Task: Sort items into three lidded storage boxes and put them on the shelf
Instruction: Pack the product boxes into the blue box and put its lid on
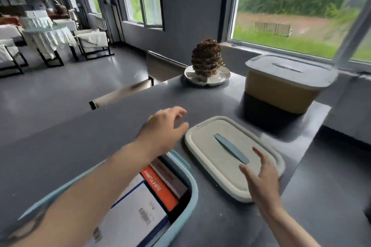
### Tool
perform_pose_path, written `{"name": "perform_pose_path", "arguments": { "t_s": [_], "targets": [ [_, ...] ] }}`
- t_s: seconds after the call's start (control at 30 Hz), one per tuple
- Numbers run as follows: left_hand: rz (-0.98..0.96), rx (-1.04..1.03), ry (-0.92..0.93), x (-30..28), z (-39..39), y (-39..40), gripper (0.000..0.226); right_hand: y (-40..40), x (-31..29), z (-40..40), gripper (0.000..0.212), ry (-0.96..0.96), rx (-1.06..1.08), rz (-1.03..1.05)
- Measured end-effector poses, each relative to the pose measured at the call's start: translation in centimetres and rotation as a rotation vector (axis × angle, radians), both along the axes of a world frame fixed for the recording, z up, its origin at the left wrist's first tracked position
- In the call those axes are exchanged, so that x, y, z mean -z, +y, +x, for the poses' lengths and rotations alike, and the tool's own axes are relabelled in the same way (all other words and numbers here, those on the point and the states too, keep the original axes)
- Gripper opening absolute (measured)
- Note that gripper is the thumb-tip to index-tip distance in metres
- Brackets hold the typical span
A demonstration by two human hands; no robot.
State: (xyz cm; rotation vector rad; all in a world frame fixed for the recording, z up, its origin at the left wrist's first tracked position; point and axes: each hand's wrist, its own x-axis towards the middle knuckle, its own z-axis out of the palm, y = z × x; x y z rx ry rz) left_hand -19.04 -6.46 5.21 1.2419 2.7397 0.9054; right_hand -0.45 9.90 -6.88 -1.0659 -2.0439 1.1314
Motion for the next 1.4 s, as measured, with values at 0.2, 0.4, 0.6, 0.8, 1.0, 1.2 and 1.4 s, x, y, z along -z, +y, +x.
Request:
{"name": "perform_pose_path", "arguments": {
  "t_s": [0.2,0.4,0.6,0.8,1.0,1.2,1.4],
  "targets": [
    [-0.414,0.203,0.034,4.1,-3.0,11.1,0.055,-0.8,2.9,1.6,0.111,-0.277,0.06,0.031],
    [-0.78,0.128,0.06,12.4,-7.4,14.7,0.073,1.0,4.6,2.5,0.13,-0.462,0.119,-0.032],
    [-0.58,-0.133,-0.204,15.3,-7.6,16.6,0.077,1.8,5.2,2.8,0.13,-0.324,0.096,-0.044],
    [-0.305,-0.131,-0.349,10.9,-7.2,16.2,0.045,1.9,2.5,1.3,0.123,0.086,0.285,-0.067],
    [0.057,-0.368,-0.067,1.0,-6.8,6.1,0.036,2.5,-3.1,-2.0,0.112,0.283,0.029,-0.049],
    [0.288,-0.8,0.014,-2.4,-0.9,-11.9,0.051,-1.9,-7.4,-8.0,0.117,0.412,-0.495,-0.227],
    [0.246,-1.155,-0.021,3.3,10.7,-18.9,0.078,-6.2,-6.0,-10.4,0.11,0.16,-0.848,-0.322]
  ]
}}
